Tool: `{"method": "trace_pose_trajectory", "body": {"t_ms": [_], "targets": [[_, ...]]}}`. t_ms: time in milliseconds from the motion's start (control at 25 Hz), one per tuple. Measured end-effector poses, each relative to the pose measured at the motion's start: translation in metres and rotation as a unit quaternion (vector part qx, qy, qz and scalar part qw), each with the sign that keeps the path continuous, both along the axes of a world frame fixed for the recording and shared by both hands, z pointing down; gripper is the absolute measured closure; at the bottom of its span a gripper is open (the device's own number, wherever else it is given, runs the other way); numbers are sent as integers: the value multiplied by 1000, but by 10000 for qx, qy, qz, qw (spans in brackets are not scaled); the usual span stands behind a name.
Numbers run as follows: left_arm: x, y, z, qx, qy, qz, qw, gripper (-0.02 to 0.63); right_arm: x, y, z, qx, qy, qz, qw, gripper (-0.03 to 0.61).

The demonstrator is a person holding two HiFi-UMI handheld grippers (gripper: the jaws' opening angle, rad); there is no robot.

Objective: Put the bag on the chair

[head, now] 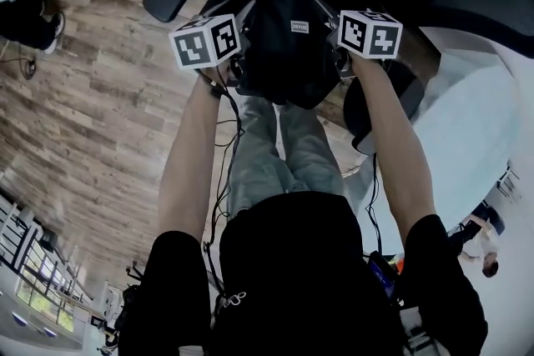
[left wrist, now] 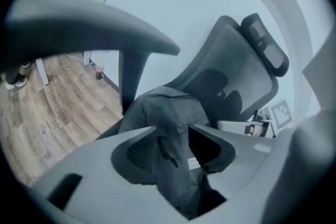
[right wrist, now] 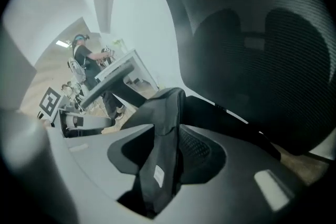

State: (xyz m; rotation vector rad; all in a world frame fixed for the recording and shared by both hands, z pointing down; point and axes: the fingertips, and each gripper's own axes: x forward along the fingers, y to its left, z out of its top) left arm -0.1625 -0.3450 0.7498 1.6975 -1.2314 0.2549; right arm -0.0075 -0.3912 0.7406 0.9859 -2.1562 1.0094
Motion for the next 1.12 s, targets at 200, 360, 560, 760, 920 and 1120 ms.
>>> {"method": "trace_pose_trajectory", "body": {"t_ms": [200,360,560,760,920,1120], "targets": [[8,2,-77,806,463,-269,9953,604,-22,3,-77,703,-619,136,9955,518],[-1,-9,-159,1536,802,-504,9836,611,-42,3,-153,1261,-1148,335,9848,571],[-24,-11,-281,2689,892,-869,9551,611,-53,14,-259,1919,-2324,547,9519,571],[-40,8,-378,3453,159,-1048,9325,611,-71,33,-356,2844,-2227,170,9323,571],[-45,16,-428,3974,-937,-989,9075,611,-74,35,-418,3784,-1555,130,9124,571],[-41,18,-459,4277,-1431,-867,8883,611,-71,41,-448,4278,-1024,168,8979,571]]}}
